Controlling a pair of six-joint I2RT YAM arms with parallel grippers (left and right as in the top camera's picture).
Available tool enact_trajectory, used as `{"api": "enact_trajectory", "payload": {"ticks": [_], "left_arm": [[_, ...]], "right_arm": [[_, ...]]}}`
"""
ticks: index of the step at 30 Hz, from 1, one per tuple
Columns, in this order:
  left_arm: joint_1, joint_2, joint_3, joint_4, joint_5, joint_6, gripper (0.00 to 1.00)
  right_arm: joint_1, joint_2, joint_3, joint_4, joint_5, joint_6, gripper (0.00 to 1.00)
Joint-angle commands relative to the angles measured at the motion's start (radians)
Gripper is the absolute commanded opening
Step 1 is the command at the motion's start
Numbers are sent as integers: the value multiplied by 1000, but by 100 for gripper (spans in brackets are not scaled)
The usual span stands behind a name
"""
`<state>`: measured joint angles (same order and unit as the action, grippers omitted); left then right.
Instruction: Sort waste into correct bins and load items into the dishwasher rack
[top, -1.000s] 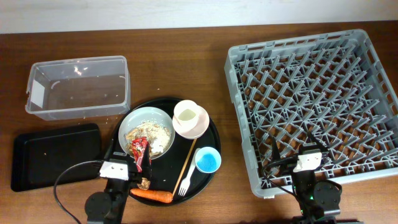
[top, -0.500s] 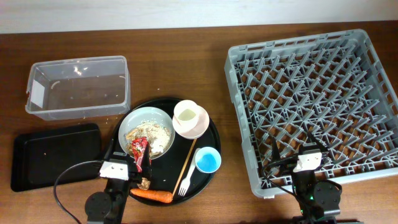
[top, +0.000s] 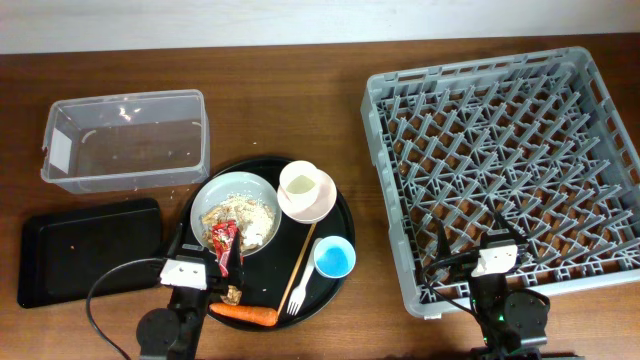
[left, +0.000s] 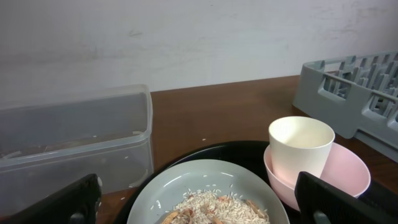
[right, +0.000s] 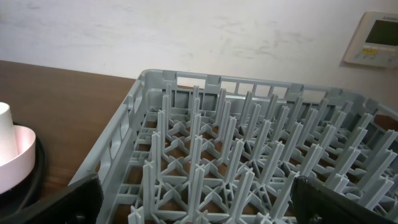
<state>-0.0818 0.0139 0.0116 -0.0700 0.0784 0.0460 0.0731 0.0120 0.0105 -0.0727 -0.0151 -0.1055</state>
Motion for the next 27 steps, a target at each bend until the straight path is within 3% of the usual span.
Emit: {"api": "enact_trajectory", "payload": {"ticks": [1, 8, 12, 17, 27], "left_arm": [[7, -9, -3, -2, 10, 20, 99], [7, -7, 29, -18, 7, -20, 99], [7, 48, 151, -178, 4, -56, 99], [7, 217, 338, -368, 4, -57, 99], [7, 767, 761, -770, 39, -57, 99]], "right_arm": [[5, -8, -5, 21, -4, 33, 99], [5, 4, 78, 1, -38, 126, 99], [5, 64, 236, -191, -45, 125, 99], [5, 224, 454, -389, -45, 126, 99], [5, 767, 1003, -885, -24, 116, 99]]}}
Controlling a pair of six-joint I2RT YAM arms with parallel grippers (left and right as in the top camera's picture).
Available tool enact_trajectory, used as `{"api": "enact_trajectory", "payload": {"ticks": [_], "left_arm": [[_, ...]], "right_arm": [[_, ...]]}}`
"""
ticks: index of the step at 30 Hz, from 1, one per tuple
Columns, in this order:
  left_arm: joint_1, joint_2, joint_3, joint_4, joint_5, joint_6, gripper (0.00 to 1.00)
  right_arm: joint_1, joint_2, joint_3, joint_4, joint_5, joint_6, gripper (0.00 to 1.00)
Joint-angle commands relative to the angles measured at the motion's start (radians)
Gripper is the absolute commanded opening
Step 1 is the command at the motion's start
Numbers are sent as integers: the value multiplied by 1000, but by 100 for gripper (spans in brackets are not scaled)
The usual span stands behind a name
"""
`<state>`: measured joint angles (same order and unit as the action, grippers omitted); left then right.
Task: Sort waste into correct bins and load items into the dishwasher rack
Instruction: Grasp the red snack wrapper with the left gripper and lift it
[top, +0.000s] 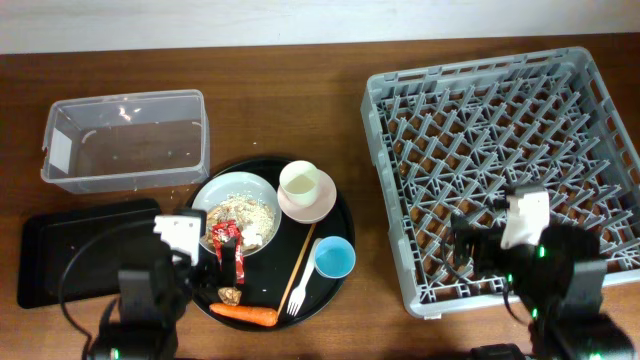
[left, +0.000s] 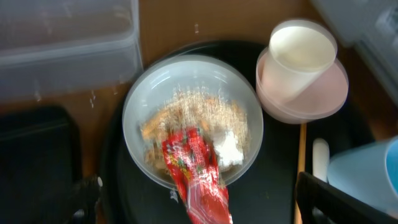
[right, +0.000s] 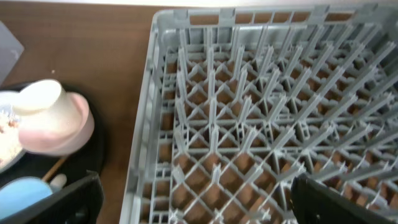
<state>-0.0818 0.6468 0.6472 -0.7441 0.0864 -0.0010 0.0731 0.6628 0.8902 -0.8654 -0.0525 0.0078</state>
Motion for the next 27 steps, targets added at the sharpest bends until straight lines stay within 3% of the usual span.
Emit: {"api": "enact_trajectory", "payload": {"ticks": [1, 4, 9, 19, 24, 27], "left_arm": [[7, 180, 162, -137, 42, -10, 99], [7, 280, 213, -182, 129, -10, 99], [7, 376, 212, -205, 135, -18, 99], [7, 618, 211, -278, 113, -317, 99], [7, 768, 211, -278, 101, -355, 99], [7, 813, 211, -271, 101, -354, 92]], "right_arm": [[5, 164, 161, -133, 12, 3, 99], [5, 268, 222, -216, 12, 4, 99], [5, 351, 235, -248, 13, 0, 99], [4, 365, 235, -246, 43, 1, 99], [4, 365, 235, -242, 42, 1, 99], [4, 365, 235, -242, 43, 1, 99]]}}
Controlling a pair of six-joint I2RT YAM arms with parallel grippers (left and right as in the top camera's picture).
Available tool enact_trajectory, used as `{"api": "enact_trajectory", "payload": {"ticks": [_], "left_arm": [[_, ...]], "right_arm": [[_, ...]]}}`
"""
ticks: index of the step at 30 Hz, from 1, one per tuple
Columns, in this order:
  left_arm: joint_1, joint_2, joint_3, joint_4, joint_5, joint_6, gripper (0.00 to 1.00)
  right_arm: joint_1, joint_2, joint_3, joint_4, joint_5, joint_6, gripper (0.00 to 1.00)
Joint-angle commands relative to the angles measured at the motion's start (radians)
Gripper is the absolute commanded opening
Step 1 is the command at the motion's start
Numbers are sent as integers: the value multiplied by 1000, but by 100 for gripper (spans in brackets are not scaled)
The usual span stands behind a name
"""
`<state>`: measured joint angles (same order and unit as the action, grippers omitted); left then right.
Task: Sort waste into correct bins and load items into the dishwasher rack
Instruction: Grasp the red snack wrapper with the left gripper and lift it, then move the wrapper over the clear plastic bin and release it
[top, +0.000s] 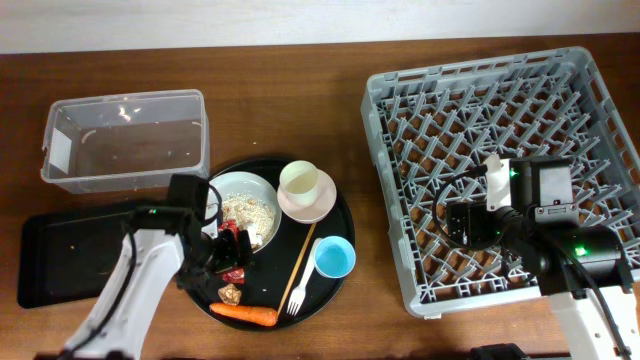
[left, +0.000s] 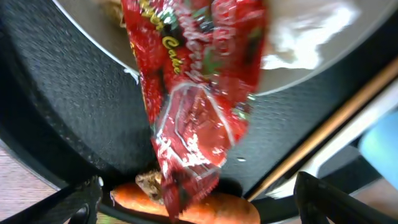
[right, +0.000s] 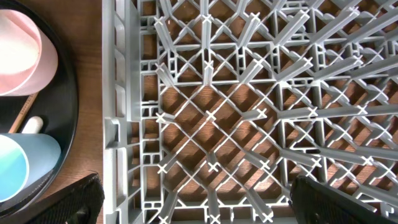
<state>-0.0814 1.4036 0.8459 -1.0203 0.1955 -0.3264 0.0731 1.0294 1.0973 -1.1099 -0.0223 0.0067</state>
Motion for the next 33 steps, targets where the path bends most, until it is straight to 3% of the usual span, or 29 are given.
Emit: {"api": "enact_trajectory", "payload": {"ticks": [1, 2, 5, 9, 12, 18, 22, 25, 28, 33], "left_arm": [[7, 67, 12, 8, -8, -29, 83], [7, 84, 12, 9, -8, -29, 69], [7, 103, 12, 9, -8, -29, 46], [7, 103, 12, 10, -8, -29, 26], [7, 103, 12, 9, -9, -28, 1], [10, 101, 74, -65, -79, -28, 0], [28, 87, 268, -218, -222, -27, 0], [29, 83, 375, -241, -227, -16, 0], [29, 83, 452, -166, -272, -16, 0], [31, 97, 459, 108, -454, -17, 0]], "right_arm": [[4, -2, 28, 3, 13, 2, 99], [4, -2, 28, 4, 13, 2, 99], [4, -2, 28, 5, 12, 2, 99], [4, -2, 28, 6, 13, 2, 99], [4, -2, 28, 5, 13, 2, 99], [4, -2, 28, 5, 13, 2, 99], [4, -2, 28, 5, 13, 2, 99], [4, -2, 28, 5, 13, 2, 99], [4, -2, 28, 5, 13, 2, 99], [4, -2, 28, 5, 12, 2, 99]]}}
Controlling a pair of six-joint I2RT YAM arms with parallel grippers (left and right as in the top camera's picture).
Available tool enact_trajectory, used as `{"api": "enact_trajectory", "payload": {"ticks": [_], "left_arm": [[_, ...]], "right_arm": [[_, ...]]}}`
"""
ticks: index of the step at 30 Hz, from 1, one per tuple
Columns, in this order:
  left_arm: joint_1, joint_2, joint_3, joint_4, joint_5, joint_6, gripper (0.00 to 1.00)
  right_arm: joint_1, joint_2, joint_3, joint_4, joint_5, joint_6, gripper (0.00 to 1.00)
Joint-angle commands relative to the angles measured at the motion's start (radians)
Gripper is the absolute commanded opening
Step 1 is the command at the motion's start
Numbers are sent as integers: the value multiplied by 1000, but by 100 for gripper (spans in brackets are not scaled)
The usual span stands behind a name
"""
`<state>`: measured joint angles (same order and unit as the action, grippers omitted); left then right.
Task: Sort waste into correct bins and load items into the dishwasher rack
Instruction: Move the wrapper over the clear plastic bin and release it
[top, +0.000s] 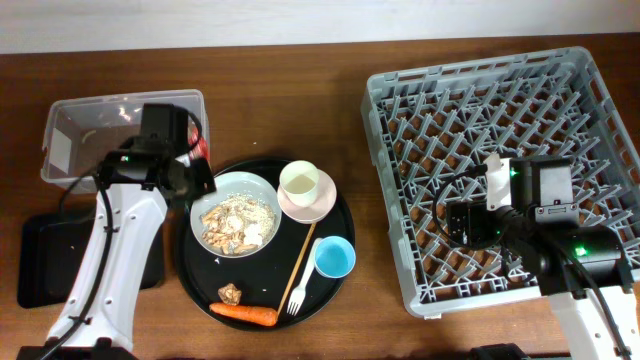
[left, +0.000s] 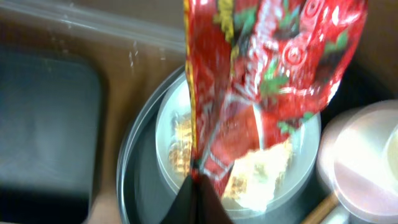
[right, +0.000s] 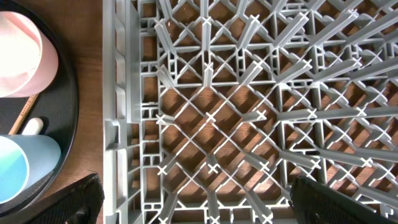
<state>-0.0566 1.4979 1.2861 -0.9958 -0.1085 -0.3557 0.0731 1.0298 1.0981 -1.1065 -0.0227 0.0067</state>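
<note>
A red snack wrapper (left: 267, 81) hangs from my left gripper (left: 198, 186), which is shut on its lower edge. In the overhead view the left gripper (top: 195, 162) and the wrapper (top: 203, 147) are at the right end of the clear plastic bin (top: 110, 140), above the grey bowl of rice (top: 236, 214). My right gripper (right: 199, 208) stands open over the front left part of the grey dishwasher rack (top: 500, 120), holding nothing.
The round black tray (top: 200, 278) carries a cream cup in a pink bowl (top: 306, 187), a blue cup (top: 334, 257), a fork and chopstick (top: 298, 270), a carrot (top: 245, 313) and a food scrap. A black rectangular tray (top: 40, 250) lies at the front left.
My left gripper was open, low over the wrapper lying against the rice bowl. Now it is shut on the wrapper and stands higher and farther back, by the clear bin. The right arm has not moved.
Both arms sat low at the table's front edge with open grippers. Then both stood higher, looking down at the tray and the rack. Then the left was open around the wrapper and the right hung over the rack. Now the wrapper is off the bowl.
</note>
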Motion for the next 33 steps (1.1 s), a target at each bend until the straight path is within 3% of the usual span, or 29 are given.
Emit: {"api": "enact_trajectory", "payload": {"ticks": [1, 7, 8, 10, 13, 15, 17, 18, 21, 23, 27, 33], "left_arm": [[7, 11, 19, 130, -184, 12, 0], [8, 110, 19, 314, -230, 12, 1], [11, 130, 19, 330, -232, 12, 8], [21, 163, 19, 346, -232, 12, 49], [32, 175, 19, 349, -232, 12, 68], [34, 169, 19, 347, -232, 13, 68], [33, 149, 19, 317, -204, 13, 56], [33, 137, 19, 294, -167, 13, 55], [18, 77, 19, 174, 104, 13, 55], [-9, 71, 19, 78, 206, 12, 56], [-73, 90, -8, -55, 217, 13, 57], [-143, 125, -174, 6, 205, 12, 57]], "right_arm": [[4, -2, 27, 2, 13, 2, 99], [4, -2, 27, 1, 13, 2, 99], [4, -2, 27, 1, 13, 2, 99], [4, -2, 27, -2, 13, 2, 99], [4, -2, 27, -5, 13, 2, 99], [4, -2, 27, -5, 13, 2, 99], [4, -2, 27, -5, 13, 2, 99], [4, -2, 27, -5, 13, 2, 99], [4, -2, 27, -2, 13, 2, 99], [4, -2, 27, -2, 13, 2, 99], [4, -2, 27, -5, 13, 2, 99], [4, -2, 27, -5, 12, 2, 99]]}}
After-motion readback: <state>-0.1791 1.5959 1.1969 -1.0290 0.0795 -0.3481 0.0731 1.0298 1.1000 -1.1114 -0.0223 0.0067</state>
